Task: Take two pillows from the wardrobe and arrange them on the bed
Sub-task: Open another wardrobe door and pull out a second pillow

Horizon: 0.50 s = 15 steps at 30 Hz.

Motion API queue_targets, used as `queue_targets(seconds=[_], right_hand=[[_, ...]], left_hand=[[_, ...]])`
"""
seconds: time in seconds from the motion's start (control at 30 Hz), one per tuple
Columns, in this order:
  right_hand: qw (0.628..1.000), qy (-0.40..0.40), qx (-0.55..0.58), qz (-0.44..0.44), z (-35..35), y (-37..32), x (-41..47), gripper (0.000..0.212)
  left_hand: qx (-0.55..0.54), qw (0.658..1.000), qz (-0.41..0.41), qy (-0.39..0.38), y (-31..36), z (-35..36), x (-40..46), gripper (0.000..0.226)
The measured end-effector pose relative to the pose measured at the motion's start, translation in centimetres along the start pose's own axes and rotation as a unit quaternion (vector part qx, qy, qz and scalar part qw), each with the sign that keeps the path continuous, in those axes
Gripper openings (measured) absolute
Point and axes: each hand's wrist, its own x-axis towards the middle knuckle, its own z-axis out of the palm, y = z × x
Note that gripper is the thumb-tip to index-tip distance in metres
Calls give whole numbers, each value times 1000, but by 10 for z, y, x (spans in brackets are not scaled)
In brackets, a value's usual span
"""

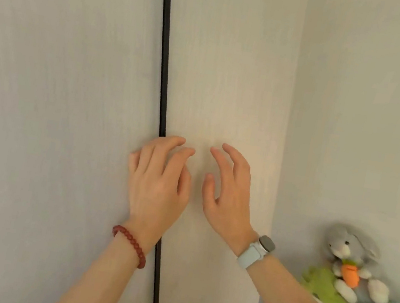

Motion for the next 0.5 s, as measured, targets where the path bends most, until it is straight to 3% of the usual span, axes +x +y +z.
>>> queue_targets(seconds=[0.2, 0.3, 0.4, 0.5], right_hand=[[994, 34, 7, -102, 61, 27, 4, 46], [990, 44, 2, -131, 69, 37, 2, 47], [989, 33, -10, -147, 68, 41, 2, 49], [987, -12, -39, -157, 63, 43, 2, 52]], left_hand=[[102, 994, 34, 9, -7, 0, -17, 25], [178, 983, -46, 20, 3, 0, -27, 33], [280, 949, -144, 0, 18, 0, -40, 40], [359, 909, -205, -53, 32, -2, -48, 19]])
